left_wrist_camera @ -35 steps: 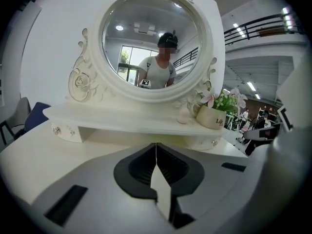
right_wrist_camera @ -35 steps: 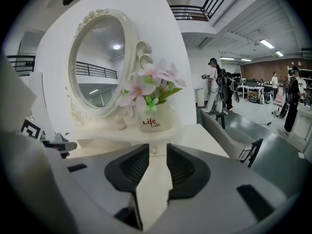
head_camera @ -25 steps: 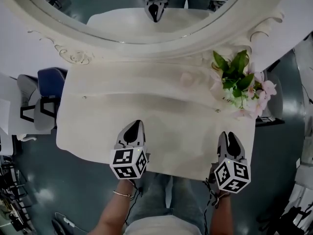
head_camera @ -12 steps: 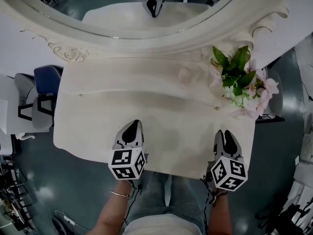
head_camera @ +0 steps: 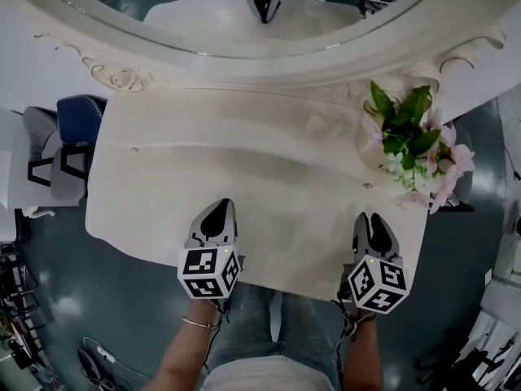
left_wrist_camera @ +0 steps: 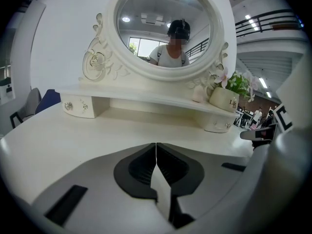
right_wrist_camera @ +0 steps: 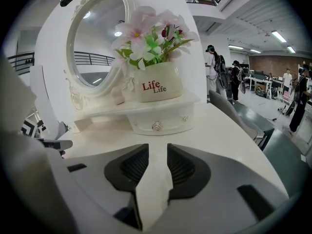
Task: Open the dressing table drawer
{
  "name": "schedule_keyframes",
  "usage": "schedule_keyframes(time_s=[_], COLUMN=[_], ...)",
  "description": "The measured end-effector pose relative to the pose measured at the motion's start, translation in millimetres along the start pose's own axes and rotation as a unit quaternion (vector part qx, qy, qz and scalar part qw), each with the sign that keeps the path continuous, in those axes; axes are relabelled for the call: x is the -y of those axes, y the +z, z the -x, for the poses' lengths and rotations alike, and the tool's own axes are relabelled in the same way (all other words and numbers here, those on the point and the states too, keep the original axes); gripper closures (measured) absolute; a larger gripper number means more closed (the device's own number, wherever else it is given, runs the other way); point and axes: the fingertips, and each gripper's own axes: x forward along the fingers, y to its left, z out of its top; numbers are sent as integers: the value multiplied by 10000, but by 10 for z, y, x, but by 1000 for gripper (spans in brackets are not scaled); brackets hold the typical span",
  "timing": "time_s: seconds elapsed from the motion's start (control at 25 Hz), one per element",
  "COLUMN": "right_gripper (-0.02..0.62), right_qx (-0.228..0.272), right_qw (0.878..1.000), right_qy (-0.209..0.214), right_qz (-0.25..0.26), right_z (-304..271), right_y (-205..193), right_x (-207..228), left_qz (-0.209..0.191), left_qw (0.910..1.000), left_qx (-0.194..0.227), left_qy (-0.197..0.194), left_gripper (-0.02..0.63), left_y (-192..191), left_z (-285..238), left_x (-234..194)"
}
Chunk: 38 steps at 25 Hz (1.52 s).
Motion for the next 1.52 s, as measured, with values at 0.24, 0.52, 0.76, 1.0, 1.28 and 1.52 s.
schedule_keyframes(time_s=[0.24,0.52,0.76,1.0,1.28,1.52], right_gripper=[469,468,468,466,463,463], right_qx=[-47,-113,-150,-162,-160,-109], right_qw=[9999,9997,9996,9995,9995,9995], right_qy=[38,47,58,45,30,9], right_qz=[82,196,250,261,267,291], right_z=[-139,-260,-376,-485,-552,-570], right_y=[43,82,125,173,221,277], right_x=[-31,-26,-31,-20,-26,-37], left_qz=[109,214,262,310,338,337], left_qw=[9997,9991,9986,9981,9978,9979], left_qx=[-22,-16,-43,-38,-31,-51], left_qy=[205,353,446,526,574,552], left_gripper=[586,586,586,586,586,586], left_y=[-24,-16,-20,1,39,39], left_z=[11,-3,-27,-45,-62,-80], left_x=[-162,-269,-324,-386,-435,-420])
